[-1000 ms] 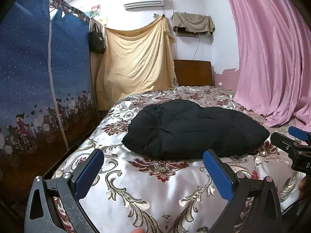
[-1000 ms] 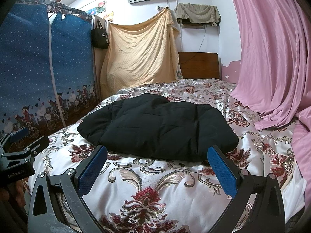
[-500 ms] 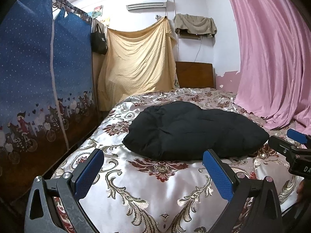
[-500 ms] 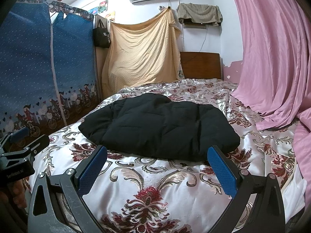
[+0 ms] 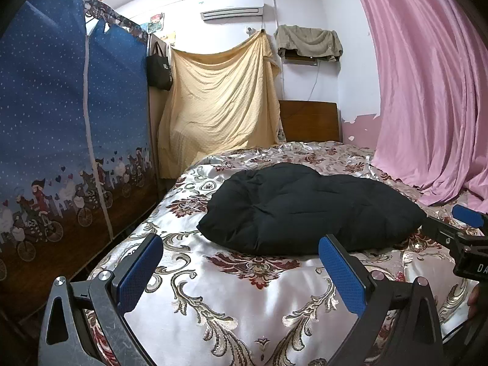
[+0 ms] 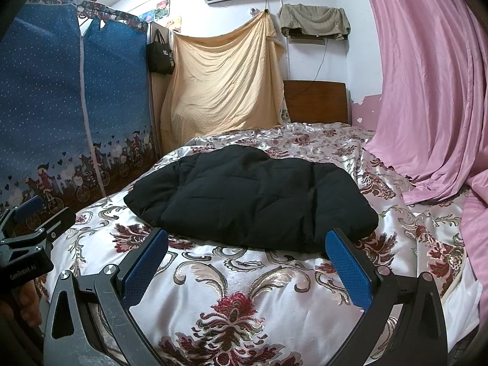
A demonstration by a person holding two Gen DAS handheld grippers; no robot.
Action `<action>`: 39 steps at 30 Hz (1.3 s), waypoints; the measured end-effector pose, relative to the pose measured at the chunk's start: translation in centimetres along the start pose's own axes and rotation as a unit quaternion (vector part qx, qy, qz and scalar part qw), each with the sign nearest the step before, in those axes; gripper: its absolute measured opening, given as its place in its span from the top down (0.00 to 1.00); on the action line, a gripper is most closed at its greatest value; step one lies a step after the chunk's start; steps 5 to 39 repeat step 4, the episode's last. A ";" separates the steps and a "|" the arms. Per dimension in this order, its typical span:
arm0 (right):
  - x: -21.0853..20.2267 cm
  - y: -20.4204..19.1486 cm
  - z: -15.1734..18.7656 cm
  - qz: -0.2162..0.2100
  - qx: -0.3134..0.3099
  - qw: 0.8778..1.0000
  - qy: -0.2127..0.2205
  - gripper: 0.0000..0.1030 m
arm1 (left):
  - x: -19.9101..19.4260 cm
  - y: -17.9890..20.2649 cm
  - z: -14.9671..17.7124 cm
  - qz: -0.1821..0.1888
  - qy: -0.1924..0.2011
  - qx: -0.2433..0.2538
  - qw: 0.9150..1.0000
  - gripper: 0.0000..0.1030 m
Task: Fold large clothes
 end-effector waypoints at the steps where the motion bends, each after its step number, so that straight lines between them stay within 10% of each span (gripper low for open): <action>1: -0.1 0.2 0.0 -0.002 0.000 1.000 0.000 0.02 | 0.0 0.0 0.0 -0.001 -0.001 0.000 1.000 0.00; 39: 0.0 0.2 0.2 -0.004 -0.001 1.000 -0.002 0.02 | 0.1 0.0 0.1 -0.001 -0.004 0.001 1.000 0.00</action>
Point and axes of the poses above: each gripper's, at about its wrist camera, not at the fingertips, and x roughly the way its jaws point, y to its right, z to its underside, the point moved 8 cm from there along x, roughly the way its jaws point, and after that the axes turned 13 degrees about y, right-handed, at the moved point
